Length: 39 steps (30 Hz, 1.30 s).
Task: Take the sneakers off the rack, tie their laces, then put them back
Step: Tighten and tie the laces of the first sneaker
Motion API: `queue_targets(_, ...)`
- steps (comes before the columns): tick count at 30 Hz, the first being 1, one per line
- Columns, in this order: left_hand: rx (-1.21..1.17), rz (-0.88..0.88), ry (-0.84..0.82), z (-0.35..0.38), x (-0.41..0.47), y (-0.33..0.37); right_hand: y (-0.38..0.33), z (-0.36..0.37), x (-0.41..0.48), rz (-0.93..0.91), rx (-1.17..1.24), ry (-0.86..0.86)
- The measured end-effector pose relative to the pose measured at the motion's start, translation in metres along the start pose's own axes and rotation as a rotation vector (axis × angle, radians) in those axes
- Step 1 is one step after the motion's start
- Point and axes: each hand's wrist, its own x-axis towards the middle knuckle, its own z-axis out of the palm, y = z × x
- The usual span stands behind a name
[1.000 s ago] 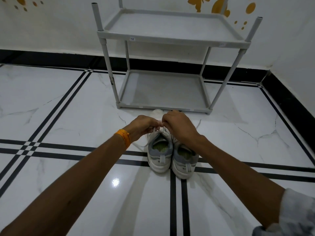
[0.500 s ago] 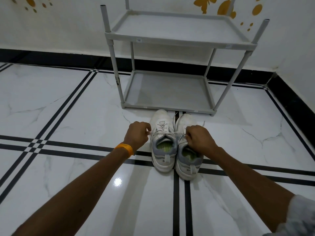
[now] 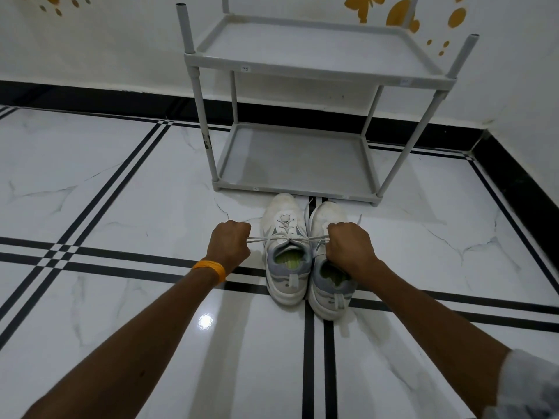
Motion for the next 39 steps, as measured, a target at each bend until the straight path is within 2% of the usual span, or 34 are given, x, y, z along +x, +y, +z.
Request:
queue_targets(10,0.060,0.046,0.004,0.002,-0.001,-0.005,-0.001,0.001,0.000,0.025,-0.007,-0.039)
queue_targets(14,-0.028,0.016,-0.002,0.001,0.000,-0.004,0.002,-0.006,0.007,0.018,0.075,-0.085)
queue_targets(16,-0.289,-0.093,-0.095,-0.006,0.001,-0.005,0.005,-0.011,0.013,0.051,0.229,-0.177)
queue_targets(18,-0.761,-0.260,-0.323,-0.020,0.004,-0.006,0.010,-0.021,0.017,0.095,0.427,-0.266)
queue_targets(19,-0.954,-0.329,-0.407,-0.026,0.004,-0.004,0.012,-0.027,0.017,0.106,0.497,-0.266)
queue_targets(20,-1.038,-0.359,-0.389,-0.029,0.006,-0.001,0.011,-0.031,0.016,0.115,0.541,-0.224)
queue_targets(22,-0.975,-0.288,-0.157,-0.031,0.012,0.011,0.000,-0.035,0.014,0.090,0.551,-0.072)
queue_targets(24,-0.872,-0.118,-0.043,-0.028,0.014,0.029,-0.024,-0.031,0.012,0.003,0.512,-0.048)
queue_targets(27,-0.618,0.106,-0.069,-0.007,0.015,0.046,-0.055,-0.016,0.007,-0.109,0.313,-0.129)
queue_targets(29,-0.495,0.147,-0.033,0.005,0.013,0.043,-0.059,-0.014,0.009,-0.078,0.230,-0.097)
queue_targets(32,-0.379,0.134,0.054,0.017,0.006,0.035,-0.049,-0.014,0.016,0.005,0.310,-0.067)
queue_targets(36,-0.278,0.145,0.061,0.021,-0.008,0.039,-0.044,-0.005,0.015,0.062,0.550,-0.095)
queue_targets(39,-0.117,0.314,0.042,0.012,-0.005,0.026,-0.042,-0.001,0.015,0.021,0.493,-0.048)
